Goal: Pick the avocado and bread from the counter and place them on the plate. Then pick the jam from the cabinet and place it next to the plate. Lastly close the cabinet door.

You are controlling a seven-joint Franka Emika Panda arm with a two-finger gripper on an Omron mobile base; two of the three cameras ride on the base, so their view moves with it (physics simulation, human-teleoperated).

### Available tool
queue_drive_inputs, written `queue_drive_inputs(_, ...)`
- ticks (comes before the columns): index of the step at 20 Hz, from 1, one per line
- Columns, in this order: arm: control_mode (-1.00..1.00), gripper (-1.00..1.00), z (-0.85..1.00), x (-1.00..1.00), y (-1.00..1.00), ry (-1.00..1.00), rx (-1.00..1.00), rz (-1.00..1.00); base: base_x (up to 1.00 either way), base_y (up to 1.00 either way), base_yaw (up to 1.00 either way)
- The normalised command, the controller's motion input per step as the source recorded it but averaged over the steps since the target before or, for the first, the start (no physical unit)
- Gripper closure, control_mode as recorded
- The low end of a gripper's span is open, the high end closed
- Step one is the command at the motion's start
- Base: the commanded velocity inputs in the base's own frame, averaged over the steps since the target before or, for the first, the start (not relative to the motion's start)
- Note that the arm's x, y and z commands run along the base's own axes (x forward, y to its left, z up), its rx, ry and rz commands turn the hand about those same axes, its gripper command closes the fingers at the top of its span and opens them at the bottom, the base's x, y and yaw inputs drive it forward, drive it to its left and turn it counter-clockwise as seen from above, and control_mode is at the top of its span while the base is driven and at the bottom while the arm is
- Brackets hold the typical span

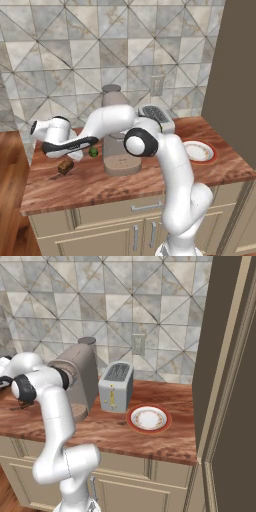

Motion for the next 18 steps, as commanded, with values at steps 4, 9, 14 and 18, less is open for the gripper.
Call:
queue_drive_inputs(4,-1.00,-1.00,-0.03,0.04,0.00,0.09,0.07,0.02,0.00,0.00,0.00)
queue_drive_inputs(9,-1.00,-1.00,-0.12,0.00,0.00,0.01,0.01,0.00,0.00,0.00,0.00)
queue_drive_inputs(14,-1.00,-1.00,-0.16,0.00,0.00,0.00,0.00,0.00,0.00,0.00,0.00)
queue_drive_inputs(18,-1.00,-1.00,-0.16,0.04,0.00,0.00,0.00,0.00,0.00,0.00,0.00)
